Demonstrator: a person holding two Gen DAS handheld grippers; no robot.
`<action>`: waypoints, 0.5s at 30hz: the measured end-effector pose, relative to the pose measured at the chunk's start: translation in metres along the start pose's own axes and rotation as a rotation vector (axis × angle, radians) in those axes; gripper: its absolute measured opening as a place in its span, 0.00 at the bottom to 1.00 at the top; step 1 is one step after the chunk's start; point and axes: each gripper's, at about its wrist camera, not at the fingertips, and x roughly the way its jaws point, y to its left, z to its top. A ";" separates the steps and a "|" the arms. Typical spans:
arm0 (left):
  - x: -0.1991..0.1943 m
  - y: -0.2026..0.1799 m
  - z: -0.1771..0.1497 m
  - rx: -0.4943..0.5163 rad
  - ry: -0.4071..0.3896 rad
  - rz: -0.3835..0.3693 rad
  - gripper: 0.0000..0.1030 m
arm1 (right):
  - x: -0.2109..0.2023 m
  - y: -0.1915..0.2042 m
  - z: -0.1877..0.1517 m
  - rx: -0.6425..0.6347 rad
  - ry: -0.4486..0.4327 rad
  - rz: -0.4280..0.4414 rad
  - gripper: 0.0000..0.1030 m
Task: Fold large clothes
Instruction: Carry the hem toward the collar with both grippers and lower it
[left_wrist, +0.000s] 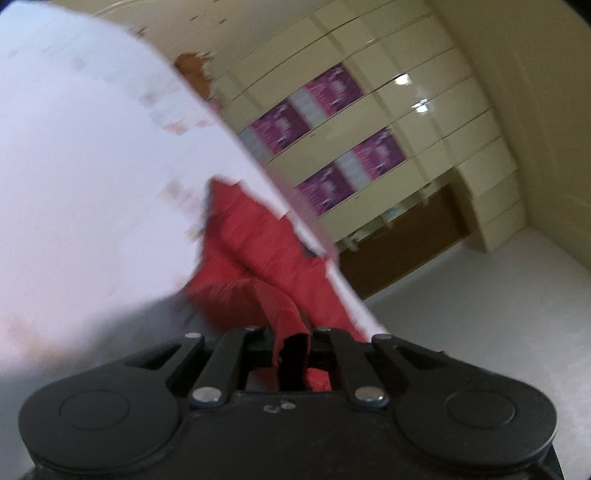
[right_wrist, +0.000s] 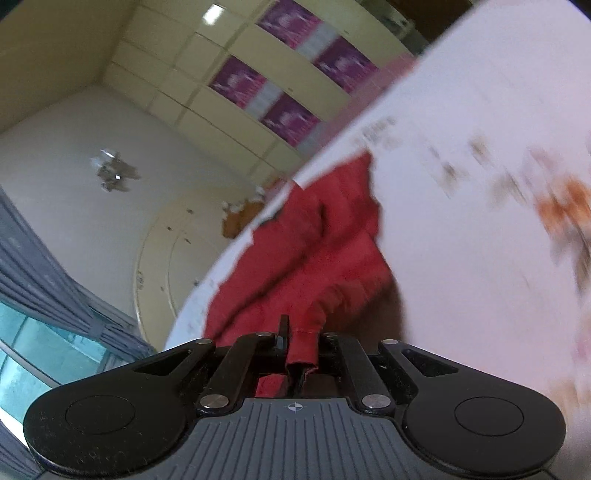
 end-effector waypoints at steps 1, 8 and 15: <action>0.008 -0.007 0.010 0.012 -0.011 -0.014 0.06 | 0.004 0.006 0.010 -0.009 -0.011 0.004 0.03; 0.099 -0.044 0.085 0.056 -0.037 -0.067 0.06 | 0.068 0.034 0.097 0.033 -0.070 0.030 0.03; 0.202 -0.040 0.147 0.074 0.011 -0.002 0.06 | 0.171 0.028 0.180 0.068 -0.076 -0.021 0.03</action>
